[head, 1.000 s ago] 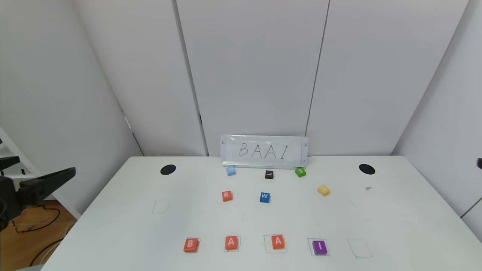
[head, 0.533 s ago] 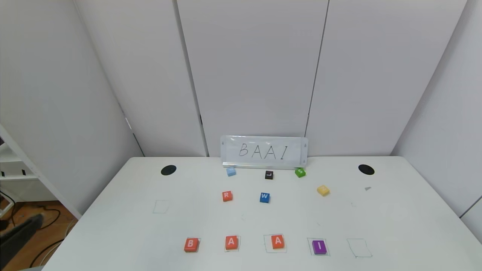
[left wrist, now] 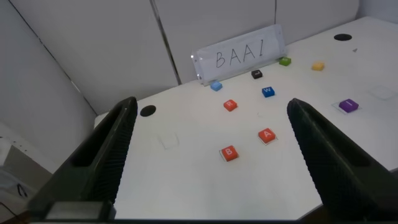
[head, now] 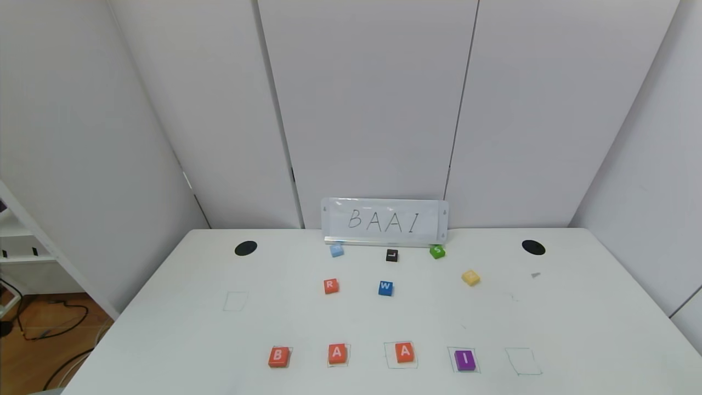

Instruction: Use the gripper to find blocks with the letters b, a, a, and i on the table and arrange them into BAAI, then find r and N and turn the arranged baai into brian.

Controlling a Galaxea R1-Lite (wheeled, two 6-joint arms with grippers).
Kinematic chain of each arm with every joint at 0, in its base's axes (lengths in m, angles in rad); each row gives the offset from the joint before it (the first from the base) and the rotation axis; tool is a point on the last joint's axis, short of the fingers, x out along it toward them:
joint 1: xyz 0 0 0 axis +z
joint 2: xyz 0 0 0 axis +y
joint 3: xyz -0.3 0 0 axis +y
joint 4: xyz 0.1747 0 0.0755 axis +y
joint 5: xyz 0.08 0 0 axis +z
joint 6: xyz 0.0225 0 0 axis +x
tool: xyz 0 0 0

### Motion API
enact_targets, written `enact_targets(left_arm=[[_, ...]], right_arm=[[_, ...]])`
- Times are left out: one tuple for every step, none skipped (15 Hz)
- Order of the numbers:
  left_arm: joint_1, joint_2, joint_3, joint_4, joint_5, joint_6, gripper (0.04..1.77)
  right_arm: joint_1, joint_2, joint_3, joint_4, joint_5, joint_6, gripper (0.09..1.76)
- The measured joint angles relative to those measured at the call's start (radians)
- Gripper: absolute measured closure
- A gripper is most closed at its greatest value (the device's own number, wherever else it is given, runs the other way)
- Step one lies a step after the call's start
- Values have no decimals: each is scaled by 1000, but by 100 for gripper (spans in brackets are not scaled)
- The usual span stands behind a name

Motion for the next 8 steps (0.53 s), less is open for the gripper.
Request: enact_targets(left_arm=[[-12,-39,5,4,24,-2,9],[-24,-81,18,1,48,1,9],[-34,-120,33,-1,61,3,9],[-39,-159,47,-5,74,2,9],[-42,-198,62,-10,87,0,9],[-47,-235,92,-50,113,-4,9],[-49,-258,131,-137,145,-11,9],[-50,-275,184,-241,171,-20,9]], right_arm=[[0,-19,23,-53,1,39,15],[0,-33,56,-117,5,61,15],[-1,-42,95,-185,8,67,15],[-1,-47,145,-283,16,69,15],[-1,-50,204,-401,33,71,14],[-1,-51,277,-515,59,71,14],[-1,-53,346,-601,81,67,14],[-1,-53,407,-655,95,63,14]])
